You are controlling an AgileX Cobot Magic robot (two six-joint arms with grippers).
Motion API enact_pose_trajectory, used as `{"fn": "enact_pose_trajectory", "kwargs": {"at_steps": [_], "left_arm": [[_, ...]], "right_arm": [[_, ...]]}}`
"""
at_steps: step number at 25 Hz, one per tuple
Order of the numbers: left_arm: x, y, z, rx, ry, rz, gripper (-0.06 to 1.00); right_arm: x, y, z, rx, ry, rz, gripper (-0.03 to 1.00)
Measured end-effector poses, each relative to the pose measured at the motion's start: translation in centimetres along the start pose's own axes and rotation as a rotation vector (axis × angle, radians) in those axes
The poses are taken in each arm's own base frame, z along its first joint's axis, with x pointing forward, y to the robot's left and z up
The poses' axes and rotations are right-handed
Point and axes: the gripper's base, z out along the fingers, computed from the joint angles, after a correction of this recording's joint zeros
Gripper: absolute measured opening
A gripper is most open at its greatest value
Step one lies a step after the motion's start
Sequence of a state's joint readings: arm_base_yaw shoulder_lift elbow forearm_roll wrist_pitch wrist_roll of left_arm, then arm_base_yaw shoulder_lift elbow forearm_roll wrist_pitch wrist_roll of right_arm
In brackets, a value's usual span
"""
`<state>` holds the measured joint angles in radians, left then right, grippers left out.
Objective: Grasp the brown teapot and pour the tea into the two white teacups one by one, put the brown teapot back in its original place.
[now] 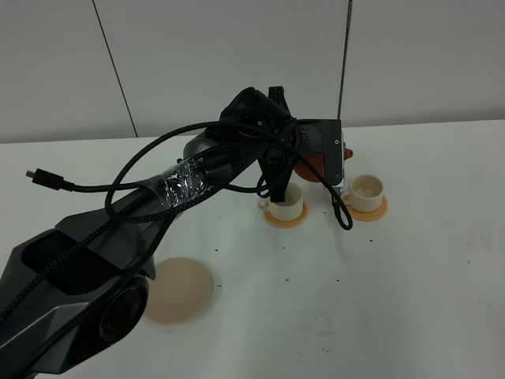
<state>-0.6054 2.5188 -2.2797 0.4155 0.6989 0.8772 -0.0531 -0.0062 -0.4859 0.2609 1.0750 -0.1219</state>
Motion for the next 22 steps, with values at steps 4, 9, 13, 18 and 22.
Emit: {"fn": "enact_pose_trajectory", "kwargs": {"at_steps": [4, 9, 13, 18, 22], "left_arm": [[-0.03, 0.04, 0.0, -0.004, -0.003, -0.002, 0.18], [-0.04, 0.04, 0.0, -0.005, -0.004, -0.002, 0.18], [0.08, -0.08, -0.02, 0.011, 0.009, -0.004, 0.18], [0.3, -0.32, -0.05, 0.039, 0.033, -0.007, 0.18], [0.35, -0.4, -0.08, 0.05, 0.04, -0.01, 0.18]], "right_arm": [[0.0, 0.0, 0.0, 0.0, 0.0, 0.0, 0.24], [0.0, 0.0, 0.0, 0.0, 0.0, 0.0, 0.24], [0.0, 0.0, 0.0, 0.0, 0.0, 0.0, 0.24], [0.0, 0.0, 0.0, 0.0, 0.0, 0.0, 0.24], [0.0, 0.0, 0.0, 0.0, 0.0, 0.0, 0.24]]}}
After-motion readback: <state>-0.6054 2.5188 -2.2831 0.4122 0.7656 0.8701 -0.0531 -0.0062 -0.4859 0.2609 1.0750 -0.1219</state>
